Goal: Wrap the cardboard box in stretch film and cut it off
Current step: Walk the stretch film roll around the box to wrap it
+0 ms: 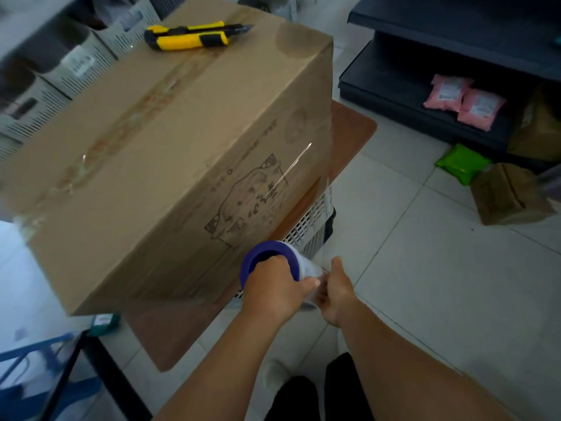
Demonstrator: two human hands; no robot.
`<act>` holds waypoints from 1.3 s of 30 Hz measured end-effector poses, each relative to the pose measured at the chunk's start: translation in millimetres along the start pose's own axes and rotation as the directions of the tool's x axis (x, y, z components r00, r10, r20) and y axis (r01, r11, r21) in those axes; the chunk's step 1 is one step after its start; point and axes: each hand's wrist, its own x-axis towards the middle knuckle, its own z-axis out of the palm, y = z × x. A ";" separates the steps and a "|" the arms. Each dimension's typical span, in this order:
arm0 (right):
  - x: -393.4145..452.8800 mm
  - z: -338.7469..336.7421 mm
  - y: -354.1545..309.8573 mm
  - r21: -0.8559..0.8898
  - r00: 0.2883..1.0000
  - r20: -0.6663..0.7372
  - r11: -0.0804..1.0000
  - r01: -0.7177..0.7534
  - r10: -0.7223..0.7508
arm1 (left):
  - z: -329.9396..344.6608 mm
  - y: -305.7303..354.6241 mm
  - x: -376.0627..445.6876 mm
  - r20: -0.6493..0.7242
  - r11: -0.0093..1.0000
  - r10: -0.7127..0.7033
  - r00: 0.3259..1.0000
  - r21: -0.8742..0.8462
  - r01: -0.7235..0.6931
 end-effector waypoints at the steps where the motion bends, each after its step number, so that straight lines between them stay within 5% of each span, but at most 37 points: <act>1: -2.4 0.5 5.9 0.011 1.000 0.001 1.000 0.005 -0.005 | 0.6 -5.2 -3.0 -0.001 1.000 0.010 1.000 0.003 -0.010; 13: -21.9 22.8 97.2 0.097 0.997 0.017 0.993 0.068 -0.070 | -5.6 -84.6 -36.5 0.060 0.992 0.095 0.994 0.081 -0.099; 23: -13.7 44.7 159.9 0.035 0.999 -0.008 0.998 0.049 -0.049 | -6.2 -140.2 -56.2 0.081 0.992 0.029 0.996 0.119 -0.039; 39: -5.0 80.7 197.5 0.032 0.997 0.081 0.999 0.016 -0.019 | -16.7 -184.1 -68.7 0.021 0.990 0.024 1.000 0.138 -0.026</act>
